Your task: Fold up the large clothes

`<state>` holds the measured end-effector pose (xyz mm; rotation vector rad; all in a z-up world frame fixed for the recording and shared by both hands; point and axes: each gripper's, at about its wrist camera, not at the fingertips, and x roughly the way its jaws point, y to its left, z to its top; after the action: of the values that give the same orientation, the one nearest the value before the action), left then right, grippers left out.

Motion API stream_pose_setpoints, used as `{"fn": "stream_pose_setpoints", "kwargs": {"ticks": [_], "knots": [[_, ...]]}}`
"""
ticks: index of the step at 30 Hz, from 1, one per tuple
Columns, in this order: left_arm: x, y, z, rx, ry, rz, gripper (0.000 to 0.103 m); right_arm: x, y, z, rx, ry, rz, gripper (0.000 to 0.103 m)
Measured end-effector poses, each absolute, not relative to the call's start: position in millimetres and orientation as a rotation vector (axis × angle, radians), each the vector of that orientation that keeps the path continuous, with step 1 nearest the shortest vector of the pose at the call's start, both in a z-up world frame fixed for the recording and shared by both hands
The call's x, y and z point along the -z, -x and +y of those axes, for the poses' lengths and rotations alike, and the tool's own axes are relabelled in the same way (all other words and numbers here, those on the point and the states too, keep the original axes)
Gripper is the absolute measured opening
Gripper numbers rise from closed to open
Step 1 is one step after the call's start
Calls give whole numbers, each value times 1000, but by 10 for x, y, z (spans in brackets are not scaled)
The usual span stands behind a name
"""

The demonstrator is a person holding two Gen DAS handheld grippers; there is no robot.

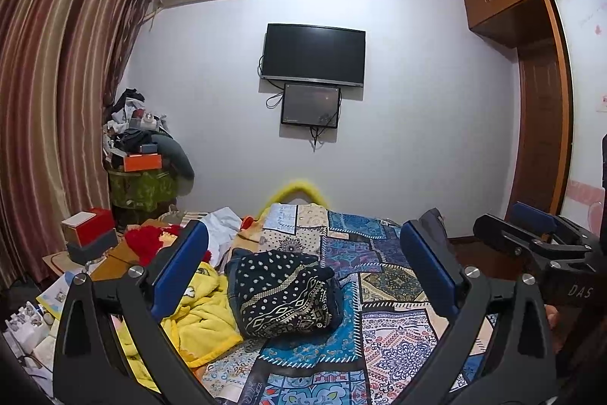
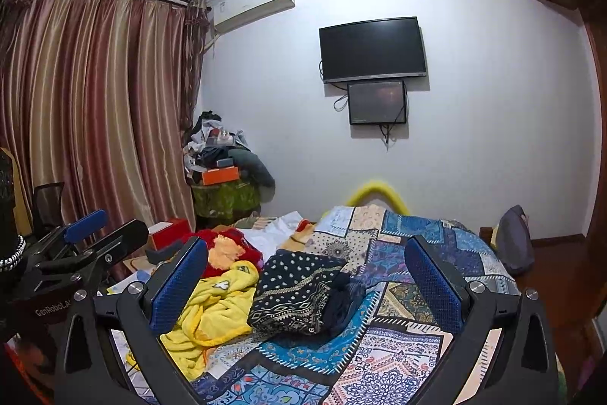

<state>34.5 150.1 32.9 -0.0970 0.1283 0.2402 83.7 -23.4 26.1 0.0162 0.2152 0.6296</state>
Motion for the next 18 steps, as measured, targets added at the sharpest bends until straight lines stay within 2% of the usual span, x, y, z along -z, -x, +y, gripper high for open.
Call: {"fn": "stream_pose_setpoints", "kwargs": {"ticks": [18], "knots": [[-316,-388,1489,-235,89,136,102,-275,-815,-248,-627,-21,206,103]]}}
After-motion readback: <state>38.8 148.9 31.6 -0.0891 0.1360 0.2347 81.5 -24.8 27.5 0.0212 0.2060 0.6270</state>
